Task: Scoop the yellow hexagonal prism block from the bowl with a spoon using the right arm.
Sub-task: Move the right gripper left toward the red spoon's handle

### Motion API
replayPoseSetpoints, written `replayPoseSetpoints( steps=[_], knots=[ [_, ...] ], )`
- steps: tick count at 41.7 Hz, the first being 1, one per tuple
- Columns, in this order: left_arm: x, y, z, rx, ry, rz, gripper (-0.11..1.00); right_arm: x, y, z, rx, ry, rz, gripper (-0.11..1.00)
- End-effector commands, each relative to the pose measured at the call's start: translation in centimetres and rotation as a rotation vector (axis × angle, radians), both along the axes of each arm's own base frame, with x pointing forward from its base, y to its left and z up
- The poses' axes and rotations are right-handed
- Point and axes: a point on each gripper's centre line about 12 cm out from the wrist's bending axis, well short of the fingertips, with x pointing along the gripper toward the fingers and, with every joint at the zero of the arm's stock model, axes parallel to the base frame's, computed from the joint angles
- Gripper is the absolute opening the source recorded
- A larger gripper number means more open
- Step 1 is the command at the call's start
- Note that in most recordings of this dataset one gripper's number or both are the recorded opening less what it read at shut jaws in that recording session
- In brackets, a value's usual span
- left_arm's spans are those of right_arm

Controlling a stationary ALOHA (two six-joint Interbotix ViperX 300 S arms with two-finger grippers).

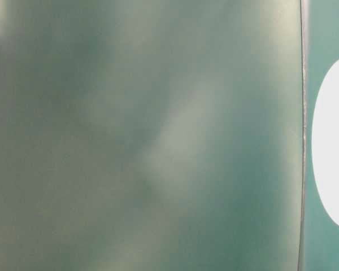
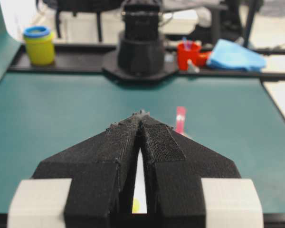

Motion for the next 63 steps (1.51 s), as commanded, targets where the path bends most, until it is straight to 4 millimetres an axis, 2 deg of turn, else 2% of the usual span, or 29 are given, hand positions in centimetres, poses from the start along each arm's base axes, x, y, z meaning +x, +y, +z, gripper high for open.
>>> replayPoseSetpoints(
  steps=[1,2,3,10,14,24,29,40,50,63],
  knots=[
    [0.3,-0.2,1.4,-0.005,-0.029,-0.01,-0.01,0.1,-0.1,0.8,0.001,-0.023,-0.003,0.0],
    [0.4,-0.2,1.5,-0.006,-0.023,-0.011,0.0,0.3,-0.1,0.8,0.001,-0.003,-0.003,0.0],
    [0.4,-0.2,1.5,-0.006,-0.02,-0.011,0.05,0.3,-0.1,0.8,0.002,0.002,-0.003,0.01],
    [0.5,-0.2,1.5,-0.006,-0.014,-0.01,0.03,0.3,-0.1,0.5,0.0,0.028,-0.003,0.02],
    [0.5,-0.2,1.5,-0.006,-0.014,-0.01,0.03,0.3,-0.1,0.4,0.0,0.032,-0.003,0.08],
    [0.6,-0.2,1.3,-0.005,-0.008,-0.01,0.03,0.4,-0.1,0.0,0.003,0.055,-0.003,0.43],
    [0.6,-0.2,1.4,-0.005,-0.009,-0.01,0.03,0.7,-0.1,-0.5,0.005,0.083,-0.003,0.53],
    [0.6,-0.2,1.5,-0.005,-0.011,-0.009,0.03,1.6,-0.2,-2.5,0.044,0.156,-0.012,0.55],
    [0.6,-0.2,1.4,-0.003,-0.006,-0.01,0.03,2.4,0.4,-6.9,0.069,0.261,0.003,0.55],
    [0.6,-0.2,1.3,-0.002,0.002,-0.01,0.03,2.8,2.4,-11.5,0.162,0.225,0.021,0.55]
  ],
)
